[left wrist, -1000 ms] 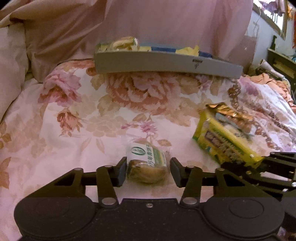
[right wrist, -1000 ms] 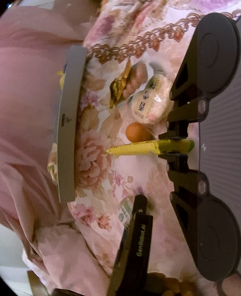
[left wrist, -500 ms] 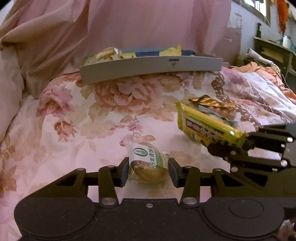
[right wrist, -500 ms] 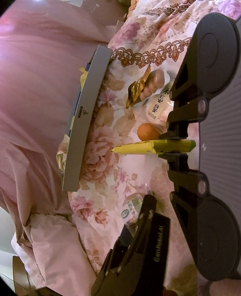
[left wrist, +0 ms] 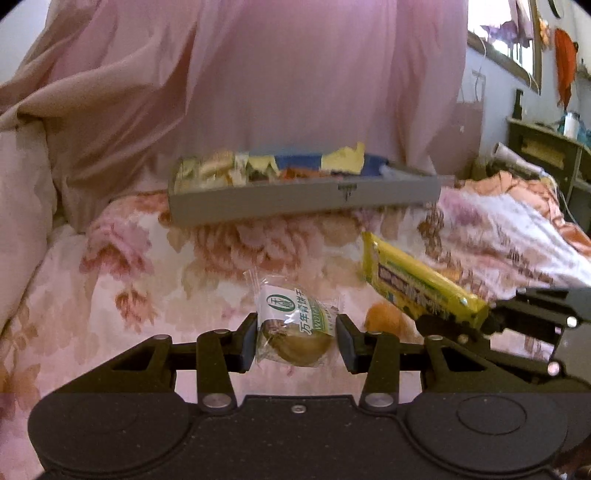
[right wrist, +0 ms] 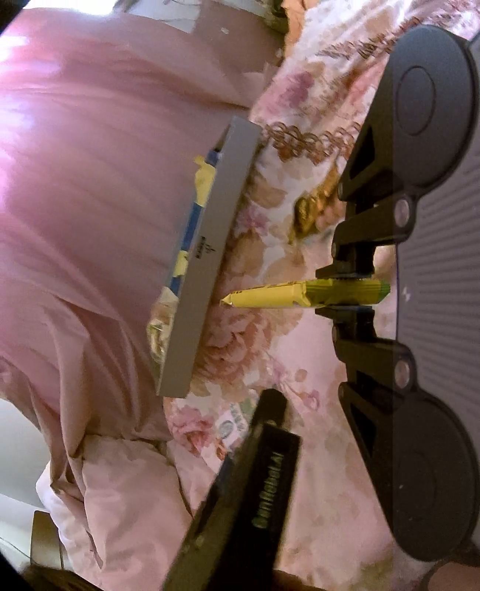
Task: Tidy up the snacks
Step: 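Carry the biscuit pack and yellow bar with both tools over the grey tray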
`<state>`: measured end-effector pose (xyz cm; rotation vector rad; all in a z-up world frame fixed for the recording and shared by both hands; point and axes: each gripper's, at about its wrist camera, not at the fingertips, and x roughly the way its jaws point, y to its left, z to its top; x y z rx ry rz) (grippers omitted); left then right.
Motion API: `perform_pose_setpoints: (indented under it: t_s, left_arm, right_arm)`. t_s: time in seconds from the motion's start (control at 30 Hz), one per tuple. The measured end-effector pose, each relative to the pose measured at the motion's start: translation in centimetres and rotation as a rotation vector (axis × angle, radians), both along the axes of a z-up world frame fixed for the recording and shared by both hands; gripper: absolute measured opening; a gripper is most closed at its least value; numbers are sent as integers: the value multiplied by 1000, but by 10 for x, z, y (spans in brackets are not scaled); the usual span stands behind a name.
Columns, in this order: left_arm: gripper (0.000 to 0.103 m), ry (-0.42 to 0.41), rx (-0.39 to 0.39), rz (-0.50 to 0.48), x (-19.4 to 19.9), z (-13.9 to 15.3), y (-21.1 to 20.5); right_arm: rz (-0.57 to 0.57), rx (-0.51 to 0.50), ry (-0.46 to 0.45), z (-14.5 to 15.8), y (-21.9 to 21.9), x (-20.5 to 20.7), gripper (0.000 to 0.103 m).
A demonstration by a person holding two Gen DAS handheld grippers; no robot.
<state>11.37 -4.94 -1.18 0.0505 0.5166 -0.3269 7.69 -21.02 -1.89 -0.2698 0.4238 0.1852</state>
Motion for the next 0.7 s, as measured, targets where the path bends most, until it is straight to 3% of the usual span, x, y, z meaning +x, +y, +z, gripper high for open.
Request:
perform_pose_setpoints:
  t_s: [0.27,0.5,0.7]
  left_arm:
    - [46,-99,-40,16,27,43,-8]
    - [46,-183,-78,63,74,78,-18]
    - [46,-178,-105,48,122,93,-33]
  right_arm:
    - [-40,33,-96,26,-14,11,14]
    - [-107,61,-188,50,-39,48,14]
    - [-129,29,-233,56,-53,93,15]
